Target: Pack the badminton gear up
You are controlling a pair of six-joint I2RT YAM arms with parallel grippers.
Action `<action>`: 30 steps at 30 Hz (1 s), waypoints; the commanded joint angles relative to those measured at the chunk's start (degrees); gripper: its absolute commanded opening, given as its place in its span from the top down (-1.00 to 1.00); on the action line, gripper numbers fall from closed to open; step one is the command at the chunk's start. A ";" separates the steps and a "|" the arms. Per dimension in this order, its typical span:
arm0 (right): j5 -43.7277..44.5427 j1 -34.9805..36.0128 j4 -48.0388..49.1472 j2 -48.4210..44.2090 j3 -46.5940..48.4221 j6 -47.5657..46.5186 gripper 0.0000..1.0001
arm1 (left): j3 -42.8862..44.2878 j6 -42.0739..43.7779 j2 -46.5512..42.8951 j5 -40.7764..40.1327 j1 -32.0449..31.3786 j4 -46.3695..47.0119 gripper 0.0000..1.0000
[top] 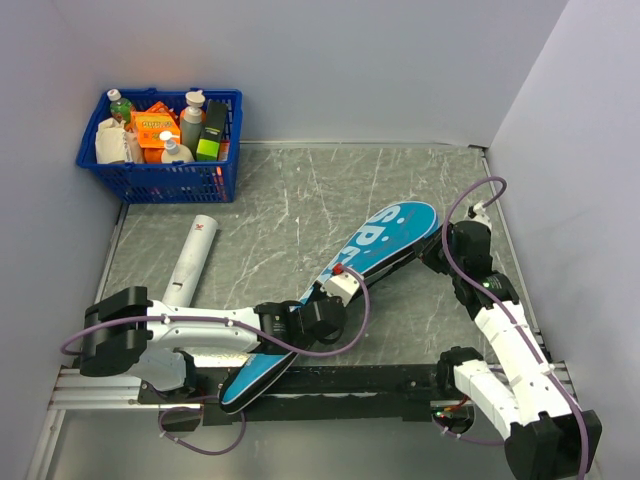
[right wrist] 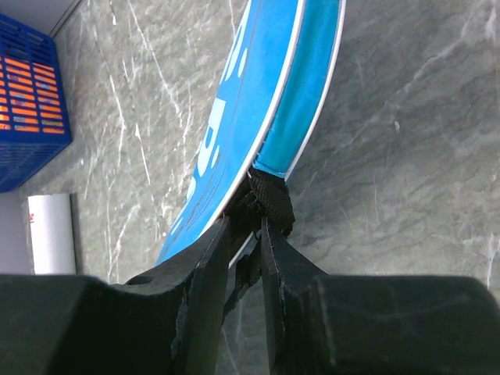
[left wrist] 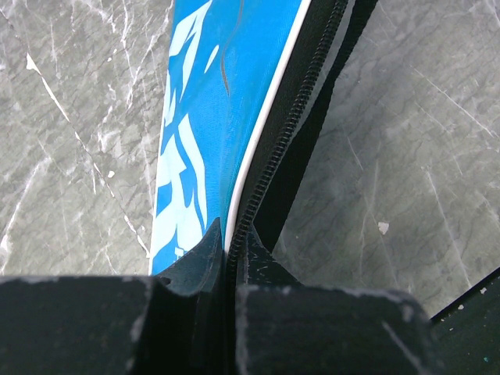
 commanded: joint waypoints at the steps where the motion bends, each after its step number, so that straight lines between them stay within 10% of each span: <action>1: 0.93 -0.76 1.84 0.32 -0.57 -1.07 0.41 | 0.31 -0.65 -2.69 -0.95 0.03 4.35 0.98; 30: -0.98 -1.90 6.76 1.64 -2.41 -0.98 1.00 | 0.22 0.40 -3.67 0.28 0.03 5.14 0.98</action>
